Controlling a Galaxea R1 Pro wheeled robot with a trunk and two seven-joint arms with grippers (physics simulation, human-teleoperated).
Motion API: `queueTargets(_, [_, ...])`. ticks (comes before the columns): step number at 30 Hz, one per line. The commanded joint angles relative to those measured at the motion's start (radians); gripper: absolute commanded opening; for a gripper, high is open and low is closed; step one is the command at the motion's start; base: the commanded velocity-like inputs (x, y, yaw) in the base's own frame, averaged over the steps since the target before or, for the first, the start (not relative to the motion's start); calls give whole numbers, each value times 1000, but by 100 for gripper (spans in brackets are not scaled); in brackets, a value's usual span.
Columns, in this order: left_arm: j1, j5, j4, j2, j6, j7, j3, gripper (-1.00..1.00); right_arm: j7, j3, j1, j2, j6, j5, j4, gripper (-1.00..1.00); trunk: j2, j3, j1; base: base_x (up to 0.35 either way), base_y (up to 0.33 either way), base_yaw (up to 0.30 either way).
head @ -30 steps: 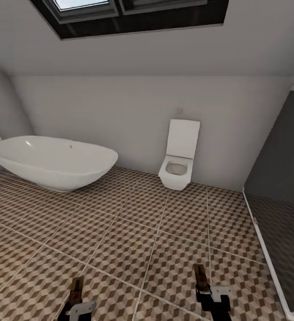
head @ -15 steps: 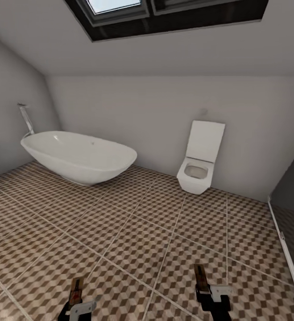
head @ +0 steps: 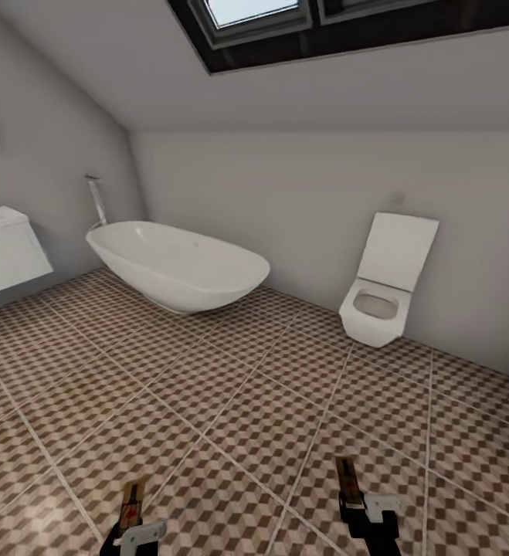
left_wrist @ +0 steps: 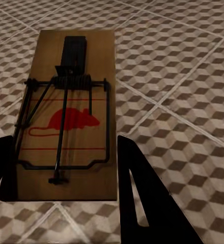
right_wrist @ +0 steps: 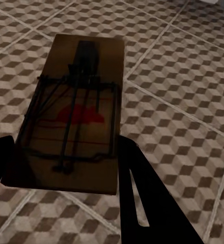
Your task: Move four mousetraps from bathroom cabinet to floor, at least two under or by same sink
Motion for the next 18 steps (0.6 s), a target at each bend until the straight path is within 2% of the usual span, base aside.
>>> queueTargets(1, [-1, 4, 1, 0, -2, 8, -9, -100, 0, -5, 0, 0, -3, 7, 1, -100, 0, -1, 0, 0, 0, 288])
queueTargets(18, [-1, 4, 1, 0, -2, 8, -9, -100, 0, -5, 0, 1, -3, 7, 1, -100, 0, -1, 0, 0, 0, 288])
